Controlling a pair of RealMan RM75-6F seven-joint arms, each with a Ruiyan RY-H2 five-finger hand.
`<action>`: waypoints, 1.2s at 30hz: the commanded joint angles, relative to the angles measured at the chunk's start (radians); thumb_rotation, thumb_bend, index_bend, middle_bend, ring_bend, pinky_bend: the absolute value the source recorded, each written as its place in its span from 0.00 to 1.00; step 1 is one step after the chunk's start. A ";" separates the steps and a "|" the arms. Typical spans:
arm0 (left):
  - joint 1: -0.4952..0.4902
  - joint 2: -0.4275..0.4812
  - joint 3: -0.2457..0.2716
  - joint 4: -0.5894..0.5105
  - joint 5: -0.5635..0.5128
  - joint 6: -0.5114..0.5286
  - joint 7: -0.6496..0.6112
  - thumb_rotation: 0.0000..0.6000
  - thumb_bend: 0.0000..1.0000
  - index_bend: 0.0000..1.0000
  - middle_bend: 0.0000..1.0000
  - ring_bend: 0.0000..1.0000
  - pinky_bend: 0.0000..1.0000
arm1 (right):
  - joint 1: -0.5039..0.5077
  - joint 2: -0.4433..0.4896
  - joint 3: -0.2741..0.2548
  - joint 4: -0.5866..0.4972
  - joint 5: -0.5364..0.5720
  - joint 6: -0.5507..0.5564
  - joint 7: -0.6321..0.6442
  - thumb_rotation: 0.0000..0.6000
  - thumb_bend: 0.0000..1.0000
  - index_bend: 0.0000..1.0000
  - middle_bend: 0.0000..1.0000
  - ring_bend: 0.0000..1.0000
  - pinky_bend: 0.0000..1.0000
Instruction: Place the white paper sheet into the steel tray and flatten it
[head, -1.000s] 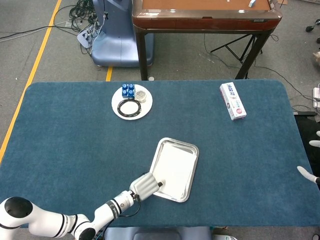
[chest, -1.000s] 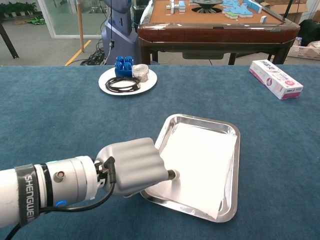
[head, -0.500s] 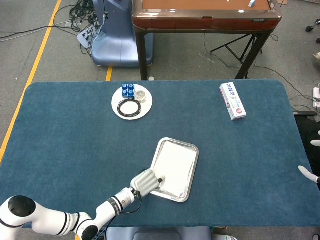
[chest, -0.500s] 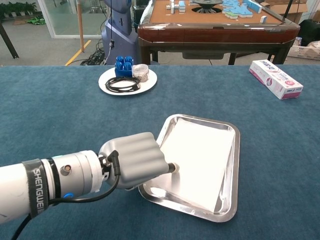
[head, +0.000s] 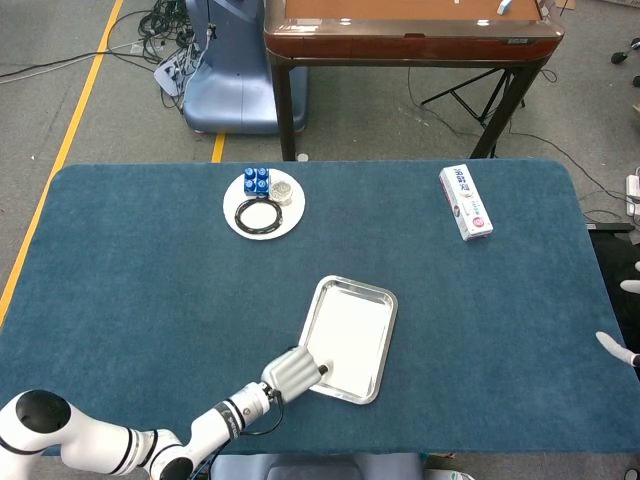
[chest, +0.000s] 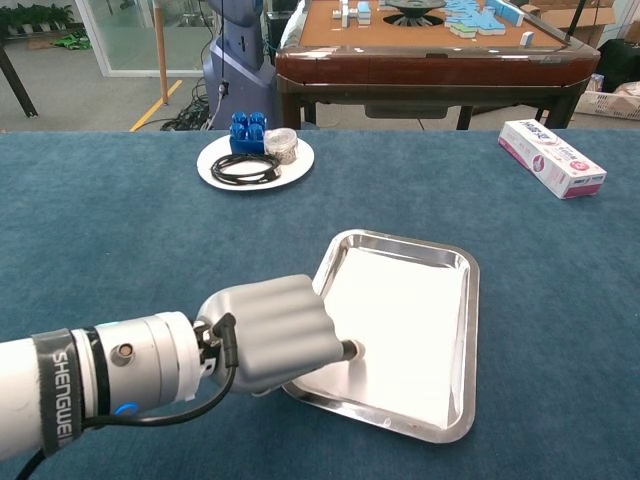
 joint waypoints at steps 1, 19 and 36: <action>-0.002 -0.002 0.000 -0.002 0.004 0.001 -0.004 1.00 0.73 0.20 1.00 0.96 1.00 | 0.000 0.000 0.000 0.000 0.000 -0.001 0.000 1.00 0.00 0.35 0.23 0.14 0.07; -0.017 -0.025 -0.017 0.027 -0.061 0.013 0.024 1.00 0.73 0.20 1.00 0.96 1.00 | 0.001 0.000 0.001 0.002 0.000 -0.004 0.002 1.00 0.00 0.35 0.23 0.14 0.07; -0.027 -0.030 -0.013 0.011 -0.045 0.025 0.008 1.00 0.73 0.20 1.00 0.96 1.00 | -0.001 0.000 0.002 0.002 0.000 0.000 0.004 1.00 0.00 0.35 0.23 0.14 0.07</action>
